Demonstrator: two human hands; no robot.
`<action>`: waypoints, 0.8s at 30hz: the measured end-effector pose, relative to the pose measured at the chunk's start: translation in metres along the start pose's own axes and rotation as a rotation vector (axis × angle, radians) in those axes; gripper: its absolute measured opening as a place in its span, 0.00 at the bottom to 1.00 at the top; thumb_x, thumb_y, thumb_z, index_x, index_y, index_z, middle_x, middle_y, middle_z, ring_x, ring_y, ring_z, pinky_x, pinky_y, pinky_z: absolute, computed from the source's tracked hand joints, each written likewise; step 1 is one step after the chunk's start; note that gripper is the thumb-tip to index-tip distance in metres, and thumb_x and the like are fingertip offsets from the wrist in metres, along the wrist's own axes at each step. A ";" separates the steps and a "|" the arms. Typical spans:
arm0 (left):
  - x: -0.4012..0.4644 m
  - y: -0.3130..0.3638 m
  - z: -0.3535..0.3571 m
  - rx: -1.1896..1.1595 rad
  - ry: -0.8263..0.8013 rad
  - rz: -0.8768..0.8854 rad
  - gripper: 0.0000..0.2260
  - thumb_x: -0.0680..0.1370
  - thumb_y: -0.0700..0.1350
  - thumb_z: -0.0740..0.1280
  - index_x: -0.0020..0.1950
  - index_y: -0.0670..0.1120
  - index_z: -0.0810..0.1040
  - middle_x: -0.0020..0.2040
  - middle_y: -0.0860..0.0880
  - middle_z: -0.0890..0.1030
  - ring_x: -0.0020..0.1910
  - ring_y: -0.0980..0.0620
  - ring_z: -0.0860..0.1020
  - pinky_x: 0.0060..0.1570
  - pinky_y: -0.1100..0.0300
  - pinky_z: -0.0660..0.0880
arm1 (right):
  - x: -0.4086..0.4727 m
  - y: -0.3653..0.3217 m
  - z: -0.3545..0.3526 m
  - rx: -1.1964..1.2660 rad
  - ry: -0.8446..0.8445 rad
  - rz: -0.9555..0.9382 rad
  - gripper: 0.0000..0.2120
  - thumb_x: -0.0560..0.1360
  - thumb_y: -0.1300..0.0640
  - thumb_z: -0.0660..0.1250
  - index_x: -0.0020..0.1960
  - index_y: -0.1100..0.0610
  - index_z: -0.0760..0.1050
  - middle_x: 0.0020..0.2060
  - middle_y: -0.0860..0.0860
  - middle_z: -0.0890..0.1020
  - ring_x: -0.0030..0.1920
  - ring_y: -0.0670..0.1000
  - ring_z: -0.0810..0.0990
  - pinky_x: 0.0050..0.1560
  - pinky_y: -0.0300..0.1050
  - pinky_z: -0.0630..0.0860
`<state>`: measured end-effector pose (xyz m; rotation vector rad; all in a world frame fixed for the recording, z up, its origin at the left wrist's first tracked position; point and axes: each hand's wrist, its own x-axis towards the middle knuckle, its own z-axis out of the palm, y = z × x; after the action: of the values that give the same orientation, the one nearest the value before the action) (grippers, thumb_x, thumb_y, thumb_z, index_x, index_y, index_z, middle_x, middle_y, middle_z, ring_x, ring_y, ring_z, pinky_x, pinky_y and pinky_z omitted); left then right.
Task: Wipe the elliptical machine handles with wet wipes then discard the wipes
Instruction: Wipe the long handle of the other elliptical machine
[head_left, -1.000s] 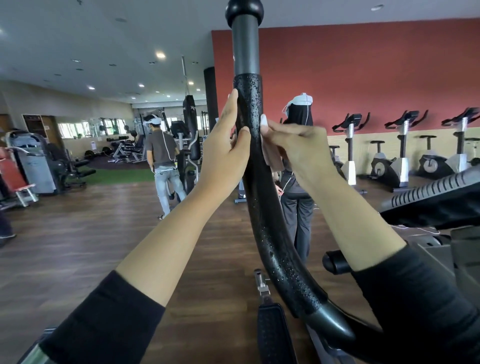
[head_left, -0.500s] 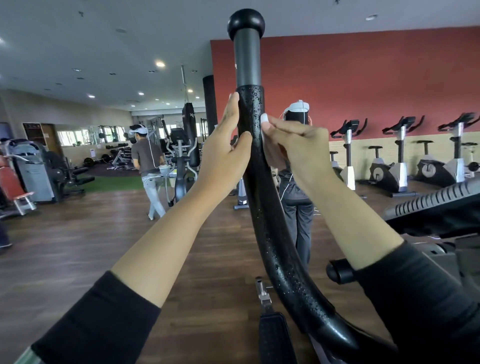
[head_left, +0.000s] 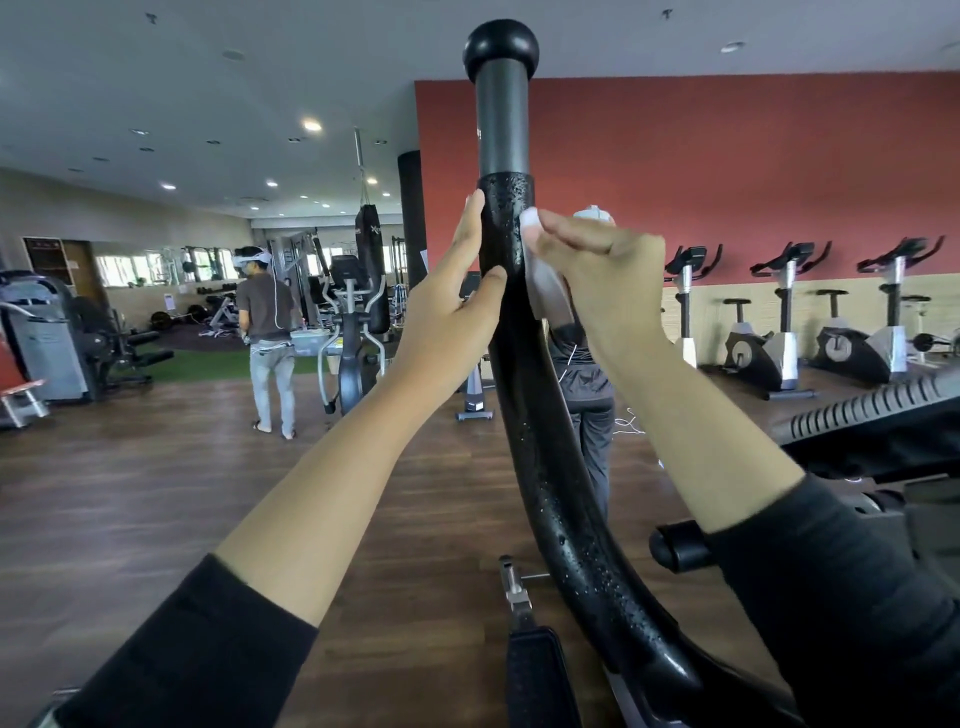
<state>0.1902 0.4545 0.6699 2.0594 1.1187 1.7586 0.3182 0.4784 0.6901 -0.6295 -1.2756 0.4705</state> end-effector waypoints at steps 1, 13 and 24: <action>-0.001 -0.002 -0.001 -0.001 -0.013 0.009 0.27 0.82 0.41 0.59 0.77 0.58 0.54 0.77 0.51 0.58 0.75 0.53 0.58 0.74 0.59 0.59 | -0.009 0.006 -0.002 -0.030 0.003 -0.018 0.09 0.69 0.59 0.75 0.50 0.57 0.83 0.45 0.50 0.85 0.49 0.47 0.83 0.58 0.46 0.77; -0.002 -0.009 -0.002 -0.073 -0.059 -0.021 0.28 0.82 0.39 0.58 0.78 0.59 0.55 0.75 0.60 0.64 0.50 0.75 0.72 0.54 0.80 0.67 | 0.007 -0.020 0.018 -0.272 0.102 -0.242 0.09 0.73 0.57 0.72 0.52 0.57 0.82 0.46 0.49 0.82 0.42 0.41 0.78 0.47 0.28 0.73; -0.021 -0.022 0.003 -0.105 -0.034 -0.109 0.26 0.81 0.41 0.61 0.76 0.59 0.58 0.41 0.78 0.75 0.40 0.68 0.67 0.42 0.74 0.67 | -0.018 -0.015 0.009 -0.297 0.075 -0.167 0.09 0.72 0.62 0.72 0.51 0.61 0.82 0.44 0.50 0.83 0.41 0.41 0.77 0.48 0.31 0.73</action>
<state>0.1839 0.4567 0.6397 1.9230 1.0835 1.6878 0.3045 0.4572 0.6886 -0.7732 -1.3252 0.1182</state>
